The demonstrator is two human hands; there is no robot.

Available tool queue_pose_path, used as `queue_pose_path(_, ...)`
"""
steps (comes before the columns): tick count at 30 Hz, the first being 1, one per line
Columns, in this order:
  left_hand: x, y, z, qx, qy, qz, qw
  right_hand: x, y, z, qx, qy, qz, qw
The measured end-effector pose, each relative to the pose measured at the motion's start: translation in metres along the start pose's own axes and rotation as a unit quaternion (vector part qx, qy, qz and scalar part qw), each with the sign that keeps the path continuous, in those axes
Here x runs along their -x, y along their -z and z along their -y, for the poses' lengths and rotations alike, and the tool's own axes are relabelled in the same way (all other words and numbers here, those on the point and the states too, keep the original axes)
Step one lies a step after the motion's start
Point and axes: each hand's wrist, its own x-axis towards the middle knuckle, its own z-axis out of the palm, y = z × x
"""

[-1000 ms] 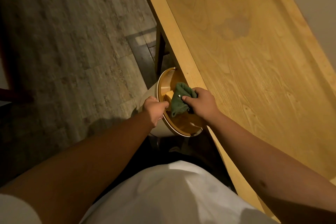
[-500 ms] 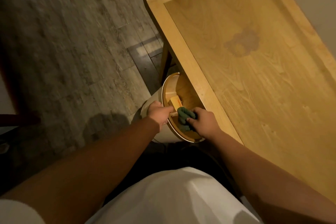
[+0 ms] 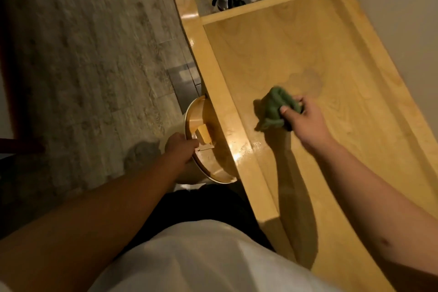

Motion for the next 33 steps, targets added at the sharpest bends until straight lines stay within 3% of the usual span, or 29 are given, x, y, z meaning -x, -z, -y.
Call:
queue_pose_path(4,-0.004,-0.007,-0.004,0.014,0.023,-0.015,1.000,-0.071,0.075,0.016,0.123,0.086,-0.115,0.982)
queue_pose_path(9,0.004,-0.015,-0.003,0.005,0.003,-0.053,0.999,-0.128,0.131,-0.010,0.223,0.095,-0.196,0.950)
queue_pose_path(11,0.006,-0.014,-0.003,0.017,0.004,-0.049,0.999,-0.139,0.133,-0.036,0.299,0.070,-0.165,0.937)
queue_pose_path(14,0.007,-0.013,-0.003,0.028,-0.002,-0.050,0.998,-0.142,0.115,-0.065,0.386,0.023,-0.051,0.921)
queue_pose_path(33,0.010,-0.017,-0.013,0.039,0.014,-0.041,0.998,-0.053,-0.013,-0.038,0.442,0.169,0.100,0.875)
